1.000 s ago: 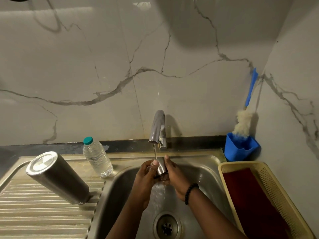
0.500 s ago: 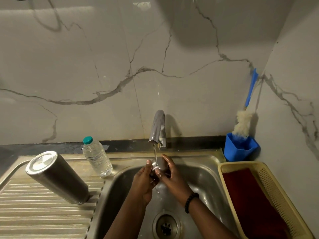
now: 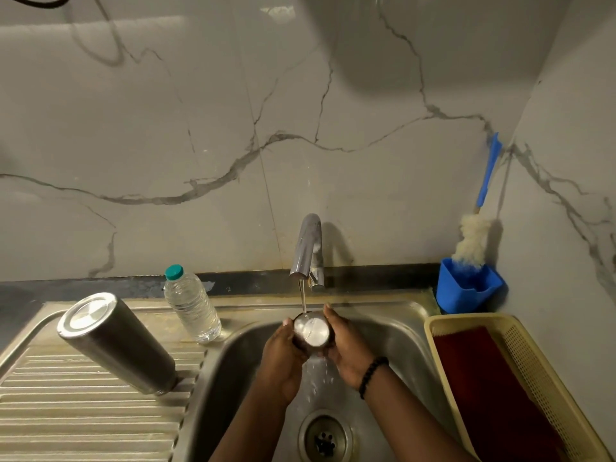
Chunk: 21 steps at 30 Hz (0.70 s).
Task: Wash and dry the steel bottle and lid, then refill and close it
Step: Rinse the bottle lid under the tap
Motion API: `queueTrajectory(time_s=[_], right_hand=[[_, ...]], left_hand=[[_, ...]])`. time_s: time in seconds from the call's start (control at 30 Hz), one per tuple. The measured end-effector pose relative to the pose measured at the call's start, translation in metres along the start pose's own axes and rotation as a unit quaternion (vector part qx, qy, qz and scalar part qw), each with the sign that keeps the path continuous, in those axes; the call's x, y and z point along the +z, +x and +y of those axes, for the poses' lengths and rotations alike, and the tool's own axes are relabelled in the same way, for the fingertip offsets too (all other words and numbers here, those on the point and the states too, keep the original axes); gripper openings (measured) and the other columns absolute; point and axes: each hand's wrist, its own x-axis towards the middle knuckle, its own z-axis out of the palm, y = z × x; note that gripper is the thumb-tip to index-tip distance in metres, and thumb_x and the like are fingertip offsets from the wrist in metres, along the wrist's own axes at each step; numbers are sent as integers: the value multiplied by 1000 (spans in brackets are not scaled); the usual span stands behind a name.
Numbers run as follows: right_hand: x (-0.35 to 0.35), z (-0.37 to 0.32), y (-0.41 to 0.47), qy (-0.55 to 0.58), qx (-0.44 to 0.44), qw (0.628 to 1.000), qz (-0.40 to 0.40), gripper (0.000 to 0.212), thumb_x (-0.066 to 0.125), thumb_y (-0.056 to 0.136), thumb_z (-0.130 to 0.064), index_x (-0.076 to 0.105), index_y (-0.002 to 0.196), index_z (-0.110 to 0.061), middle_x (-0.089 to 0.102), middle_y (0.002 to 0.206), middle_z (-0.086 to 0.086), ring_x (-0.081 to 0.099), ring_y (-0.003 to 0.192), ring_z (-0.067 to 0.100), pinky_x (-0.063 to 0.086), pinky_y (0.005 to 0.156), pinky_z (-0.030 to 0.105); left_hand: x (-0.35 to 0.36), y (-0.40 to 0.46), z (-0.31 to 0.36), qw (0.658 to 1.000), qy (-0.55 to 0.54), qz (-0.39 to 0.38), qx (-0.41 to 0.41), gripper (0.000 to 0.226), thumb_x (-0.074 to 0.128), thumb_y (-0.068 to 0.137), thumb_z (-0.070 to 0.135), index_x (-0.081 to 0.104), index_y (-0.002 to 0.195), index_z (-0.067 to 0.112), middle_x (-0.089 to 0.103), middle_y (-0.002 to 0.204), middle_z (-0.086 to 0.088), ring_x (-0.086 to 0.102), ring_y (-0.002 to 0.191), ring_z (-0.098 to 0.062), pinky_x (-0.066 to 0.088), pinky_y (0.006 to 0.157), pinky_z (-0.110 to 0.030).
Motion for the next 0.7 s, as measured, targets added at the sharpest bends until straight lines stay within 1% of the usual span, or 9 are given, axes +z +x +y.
queueTrajectory(time_s=[0.1,0.17,0.23,0.3,0.43,0.5,0.57,0.63,0.7], right_hand=[[0,1,0,50,-4,999,2,29,50,99,-32,70,105,-12,73,103,9,67,92,22,54,70,31],[2,1,-1,85,-2,996,21,26,51,99,-27,68,108,-10,72,104,12,67,87,20,54,65,27],[5,-1,-2,114,-3,993,19,26,51,99,-23,66,111,-5,72,105,15,69,87,23,57,65,28],[8,-3,-4,116,-4,993,12,26,51,99,-21,65,112,-3,72,105,16,69,91,26,58,70,32],[15,-5,-4,108,3,994,12,30,46,102,-28,67,108,-8,73,100,15,70,94,28,58,82,39],[15,-4,-2,87,-2,996,16,33,43,102,-31,66,110,-8,73,102,14,69,96,28,57,83,40],[15,-4,-2,71,-9,997,25,33,43,102,-31,65,111,-8,73,101,12,69,92,25,55,83,40],[14,-5,-3,70,-11,997,37,32,43,103,-30,65,108,-8,74,95,10,68,86,22,54,81,38],[11,-5,-3,80,-1,995,52,30,44,103,-29,65,105,-9,73,92,10,68,82,21,54,75,34]], left_hand=[[2,3,0,999,-14,31,-6,54,36,104,45,64,115,0,74,104,-20,68,98,-31,52,81,-38],[2,3,-1,1000,20,2,17,55,49,96,51,58,124,5,71,114,-17,69,104,-27,55,82,-35],[5,-1,-3,996,68,-23,62,53,64,86,42,50,127,12,66,118,-13,70,101,-19,57,78,-28],[8,-2,-5,991,89,-18,100,52,69,82,37,48,126,16,64,116,-10,69,98,-19,57,75,-27],[18,-5,2,988,68,55,128,21,58,97,33,54,114,20,67,106,-9,69,91,-19,54,68,-26],[20,-5,3,984,81,82,134,23,44,104,38,56,111,20,68,102,-6,68,89,-15,50,63,-18],[17,-3,1,985,79,73,136,33,36,105,43,58,112,20,70,102,-6,69,91,-14,50,63,-14],[12,0,-3,988,75,35,134,41,34,103,47,59,118,19,71,109,-10,71,97,-18,54,75,-20],[4,3,-8,987,103,-21,118,42,40,101,47,54,127,18,69,115,-10,71,101,-17,56,83,-28]])
